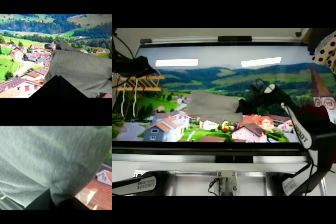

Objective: Fold the shirts.

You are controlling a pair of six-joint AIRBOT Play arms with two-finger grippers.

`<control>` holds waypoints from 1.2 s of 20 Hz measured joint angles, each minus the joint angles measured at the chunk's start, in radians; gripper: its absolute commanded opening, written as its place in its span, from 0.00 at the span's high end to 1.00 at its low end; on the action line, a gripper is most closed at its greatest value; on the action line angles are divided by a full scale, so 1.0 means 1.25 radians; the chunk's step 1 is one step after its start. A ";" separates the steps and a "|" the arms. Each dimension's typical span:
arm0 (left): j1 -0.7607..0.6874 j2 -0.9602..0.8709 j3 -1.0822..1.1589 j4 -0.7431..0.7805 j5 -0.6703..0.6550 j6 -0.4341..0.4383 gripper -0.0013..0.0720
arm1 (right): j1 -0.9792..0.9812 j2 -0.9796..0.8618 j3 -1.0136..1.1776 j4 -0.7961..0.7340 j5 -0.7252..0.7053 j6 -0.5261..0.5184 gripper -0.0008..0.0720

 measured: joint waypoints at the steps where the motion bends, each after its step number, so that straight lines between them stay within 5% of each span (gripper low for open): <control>1: 0.000 0.000 0.000 0.000 0.000 0.000 0.94 | 0.000 0.002 0.003 0.004 -0.014 -0.016 0.89; 7: 0.000 -0.006 0.000 0.000 0.000 -0.001 0.94 | -0.093 0.097 0.107 -0.002 0.004 -0.089 0.89; 17: 0.000 -0.009 0.000 -0.002 -0.008 -0.001 0.94 | -0.532 0.313 0.219 -0.246 0.193 0.011 0.89; 24: 0.000 -0.009 0.000 -0.003 -0.010 -0.001 0.94 | -0.752 0.358 0.223 -0.296 0.235 0.066 0.89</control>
